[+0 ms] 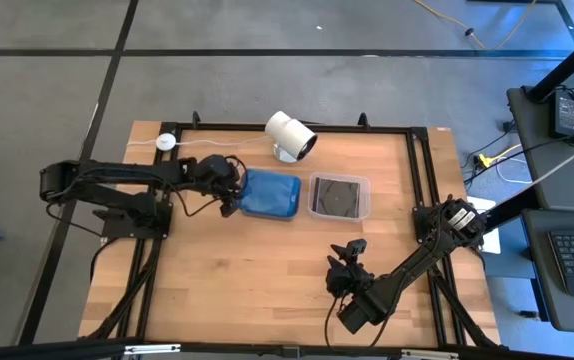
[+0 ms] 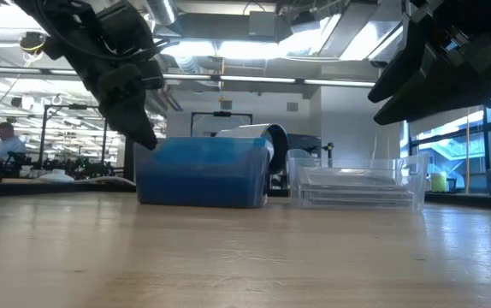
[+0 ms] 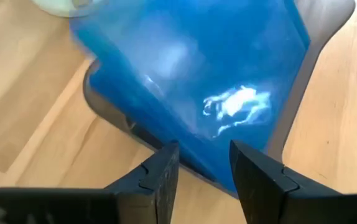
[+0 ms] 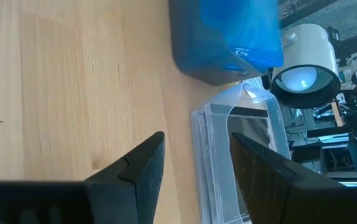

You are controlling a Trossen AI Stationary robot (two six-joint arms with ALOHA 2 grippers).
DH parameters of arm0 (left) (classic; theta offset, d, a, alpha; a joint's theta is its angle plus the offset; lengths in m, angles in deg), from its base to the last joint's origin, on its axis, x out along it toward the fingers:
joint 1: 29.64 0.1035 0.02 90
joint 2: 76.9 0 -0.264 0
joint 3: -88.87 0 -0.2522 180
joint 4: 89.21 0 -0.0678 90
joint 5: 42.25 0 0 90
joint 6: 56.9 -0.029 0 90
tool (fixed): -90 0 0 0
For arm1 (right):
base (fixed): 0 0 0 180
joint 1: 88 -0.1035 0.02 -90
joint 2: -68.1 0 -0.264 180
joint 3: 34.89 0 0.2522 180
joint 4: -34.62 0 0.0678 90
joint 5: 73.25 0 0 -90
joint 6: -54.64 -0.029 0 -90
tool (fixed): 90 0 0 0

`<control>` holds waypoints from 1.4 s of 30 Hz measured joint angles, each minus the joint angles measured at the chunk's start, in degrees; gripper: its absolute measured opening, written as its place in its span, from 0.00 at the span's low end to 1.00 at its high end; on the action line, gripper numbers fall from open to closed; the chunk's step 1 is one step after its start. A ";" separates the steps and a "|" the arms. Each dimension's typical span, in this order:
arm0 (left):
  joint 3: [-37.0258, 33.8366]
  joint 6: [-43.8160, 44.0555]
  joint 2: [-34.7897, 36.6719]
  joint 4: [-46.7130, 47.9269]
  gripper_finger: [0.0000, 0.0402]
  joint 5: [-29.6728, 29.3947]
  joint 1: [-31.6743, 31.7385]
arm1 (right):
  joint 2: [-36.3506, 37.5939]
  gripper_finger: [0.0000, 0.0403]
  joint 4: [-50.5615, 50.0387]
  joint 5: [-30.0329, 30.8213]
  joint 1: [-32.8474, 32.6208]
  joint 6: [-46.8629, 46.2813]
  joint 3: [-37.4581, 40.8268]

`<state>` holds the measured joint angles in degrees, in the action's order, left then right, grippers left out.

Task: Pick & place jewel cases by type
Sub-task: Put the blue cd case into the black bin, then return to Home Position

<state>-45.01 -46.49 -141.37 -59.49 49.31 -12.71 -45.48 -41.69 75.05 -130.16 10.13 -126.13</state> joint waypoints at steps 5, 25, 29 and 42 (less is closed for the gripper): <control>0.39 1.23 0.15 2.46 0.35 0.94 0.01 | -0.02 0.46 0.00 -0.02 0.00 0.00 0.00; -3.59 -2.20 12.11 -13.39 0.35 5.51 -11.30 | 4.24 0.46 1.13 -2.16 0.62 -7.13 2.57; -10.84 -0.84 19.13 -25.56 0.35 4.55 -16.14 | 7.24 0.46 22.84 -10.28 4.77 10.05 8.56; -23.52 -1.84 41.01 -30.77 0.35 2.87 -22.51 | 34.34 0.46 63.96 -22.03 10.46 30.13 38.55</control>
<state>-68.52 -48.32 -100.36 -90.26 52.19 -35.23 -11.14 22.27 53.02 -119.70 40.26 -87.58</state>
